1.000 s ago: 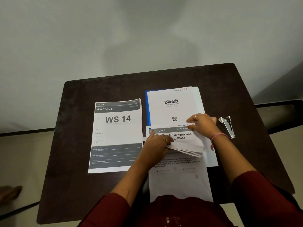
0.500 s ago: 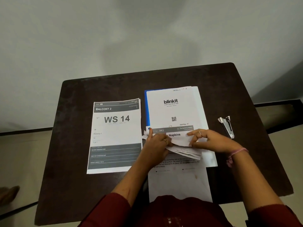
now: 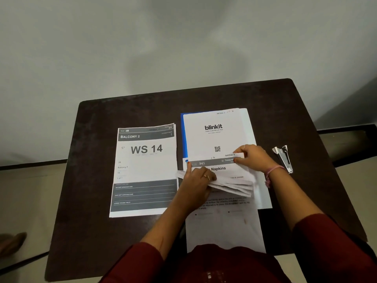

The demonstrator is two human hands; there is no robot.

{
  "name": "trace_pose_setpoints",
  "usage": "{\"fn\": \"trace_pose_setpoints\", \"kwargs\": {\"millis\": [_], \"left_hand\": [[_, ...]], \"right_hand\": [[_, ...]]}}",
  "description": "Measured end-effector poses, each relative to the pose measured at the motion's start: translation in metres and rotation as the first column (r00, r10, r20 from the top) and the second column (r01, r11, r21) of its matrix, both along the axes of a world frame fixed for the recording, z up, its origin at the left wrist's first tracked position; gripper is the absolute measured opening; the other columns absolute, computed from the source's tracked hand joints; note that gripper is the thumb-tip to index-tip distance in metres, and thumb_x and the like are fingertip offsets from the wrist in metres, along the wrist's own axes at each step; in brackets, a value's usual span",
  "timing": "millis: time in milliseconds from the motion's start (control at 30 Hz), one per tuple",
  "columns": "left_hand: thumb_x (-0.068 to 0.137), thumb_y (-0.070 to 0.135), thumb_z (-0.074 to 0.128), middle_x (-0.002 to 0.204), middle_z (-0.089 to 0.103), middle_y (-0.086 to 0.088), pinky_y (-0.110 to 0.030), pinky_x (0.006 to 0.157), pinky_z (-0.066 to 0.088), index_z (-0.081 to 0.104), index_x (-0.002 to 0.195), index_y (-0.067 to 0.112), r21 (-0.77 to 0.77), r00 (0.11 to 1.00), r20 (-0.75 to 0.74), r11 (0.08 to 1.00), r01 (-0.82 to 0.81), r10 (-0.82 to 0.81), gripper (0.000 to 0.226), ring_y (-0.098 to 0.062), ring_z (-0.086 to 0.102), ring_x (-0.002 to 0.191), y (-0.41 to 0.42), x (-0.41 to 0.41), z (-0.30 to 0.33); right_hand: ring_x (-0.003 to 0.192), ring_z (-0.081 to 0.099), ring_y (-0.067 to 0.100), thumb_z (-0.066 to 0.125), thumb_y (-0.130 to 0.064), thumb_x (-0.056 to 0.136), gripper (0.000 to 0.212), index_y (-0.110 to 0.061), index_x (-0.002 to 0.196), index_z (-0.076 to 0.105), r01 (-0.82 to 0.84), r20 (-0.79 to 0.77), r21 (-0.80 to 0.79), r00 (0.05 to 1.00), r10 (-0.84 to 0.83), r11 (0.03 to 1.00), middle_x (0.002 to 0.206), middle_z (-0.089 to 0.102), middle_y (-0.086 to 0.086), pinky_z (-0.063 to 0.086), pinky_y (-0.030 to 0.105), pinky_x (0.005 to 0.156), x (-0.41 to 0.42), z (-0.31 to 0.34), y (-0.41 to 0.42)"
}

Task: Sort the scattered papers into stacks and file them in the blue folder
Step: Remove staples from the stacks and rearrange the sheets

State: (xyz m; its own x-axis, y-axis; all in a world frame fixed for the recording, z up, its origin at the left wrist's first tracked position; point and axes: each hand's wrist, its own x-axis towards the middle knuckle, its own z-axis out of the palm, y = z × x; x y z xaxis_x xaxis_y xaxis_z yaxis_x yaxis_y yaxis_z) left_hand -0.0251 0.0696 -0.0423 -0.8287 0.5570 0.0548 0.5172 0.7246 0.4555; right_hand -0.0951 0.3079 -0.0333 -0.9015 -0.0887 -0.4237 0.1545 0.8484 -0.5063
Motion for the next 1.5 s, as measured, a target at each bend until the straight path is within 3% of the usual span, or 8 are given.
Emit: {"fn": "trace_pose_setpoints", "kwargs": {"millis": [133,367,533,700,933,1167,1300,1500], "left_hand": [[0.08,0.016,0.055,0.114,0.06,-0.006,-0.07,0.101,0.025,0.061,0.105,0.017,0.037,0.995,-0.083,0.998,-0.055,0.058,0.026,-0.025,0.057,0.108,0.002,0.001,0.0],[0.074,0.015,0.071,0.131,0.055,-0.009,-0.075,0.099,0.012,0.064,0.102,0.018,-0.024,0.993,-0.084,0.996,-0.084,0.082,0.029,-0.034,0.045,0.131,0.001,-0.006,0.004],[0.085,0.02,0.059,0.113,0.06,0.003,-0.072,0.106,0.004,0.058,0.115,0.02,-0.031,0.987,0.04,0.987,-0.155,0.156,0.03,-0.02,0.054,0.114,0.003,-0.011,0.011],[0.094,0.028,0.052,0.134,0.05,0.004,-0.061,0.111,-0.01,0.036,0.141,0.019,-0.046,0.956,0.214,0.98,-0.193,0.198,0.05,-0.016,0.041,0.128,0.009,-0.02,0.024],[0.089,0.035,0.06,0.136,0.045,0.002,-0.054,0.118,0.003,0.031,0.144,0.019,0.088,0.891,0.3,0.921,-0.381,0.34,0.064,-0.017,0.036,0.131,-0.006,-0.037,0.023],[0.087,0.018,0.068,0.125,0.056,0.002,-0.01,0.084,0.046,0.04,0.135,0.005,0.35,0.491,0.816,0.415,-0.84,0.305,0.056,-0.004,0.058,0.105,-0.031,-0.017,0.024],[0.093,0.016,0.06,0.106,0.072,-0.011,-0.027,0.078,0.056,0.061,0.116,0.002,0.325,0.348,0.938,0.368,-0.871,-0.004,0.028,-0.021,0.07,0.096,-0.024,0.012,0.018],[0.093,0.012,0.06,0.112,0.07,-0.008,-0.045,0.092,0.053,0.062,0.104,0.02,0.374,0.48,0.852,0.398,-0.838,0.21,0.014,-0.023,0.068,0.1,-0.014,0.017,0.03]], "right_hand": [[0.086,0.064,0.007,0.066,0.002,0.082,0.02,-0.016,0.086,0.074,-0.001,0.082,-0.37,0.996,0.033,0.929,0.096,0.069,-0.003,0.046,0.014,0.079,0.02,0.014,0.01],[0.118,0.059,0.018,0.062,-0.006,0.086,0.017,-0.004,0.101,0.069,0.257,0.312,-0.767,0.95,-0.009,0.587,0.121,0.066,0.005,0.045,0.024,0.101,0.07,-0.001,0.029],[0.121,0.056,0.027,0.085,-0.022,0.064,0.085,-0.002,0.135,0.043,0.458,0.469,-0.835,0.882,-0.038,0.304,0.133,0.057,0.014,0.05,0.031,0.094,0.085,-0.018,0.034],[0.108,0.065,0.029,0.094,-0.033,0.046,0.091,-0.007,0.123,0.054,0.513,0.493,-0.736,0.853,-0.171,0.441,0.118,0.066,0.013,0.057,0.035,0.082,0.09,-0.021,0.019],[0.099,0.068,0.026,0.069,-0.023,0.08,0.047,-0.006,0.12,0.053,0.553,0.472,-0.708,0.833,-0.287,0.44,0.115,0.067,0.014,0.058,0.038,0.078,0.097,-0.025,0.001],[0.107,0.064,0.031,0.094,-0.038,0.044,0.093,-0.007,0.122,0.054,0.582,0.508,-0.775,0.806,-0.305,0.246,0.12,0.065,0.016,0.057,0.039,0.08,0.096,-0.018,0.01],[0.1,0.067,0.027,0.092,-0.028,0.051,0.078,-0.009,0.119,0.056,0.563,0.495,-0.796,0.817,-0.297,0.223,0.113,0.069,0.013,0.058,0.035,0.076,0.093,-0.001,0.002],[0.097,0.069,0.018,0.054,0.001,0.092,0.025,-0.016,0.11,0.057,0.476,0.294,-0.783,0.85,-0.437,0.4,0.114,0.068,0.009,0.057,0.032,0.082,0.085,0.046,-0.021]]}}
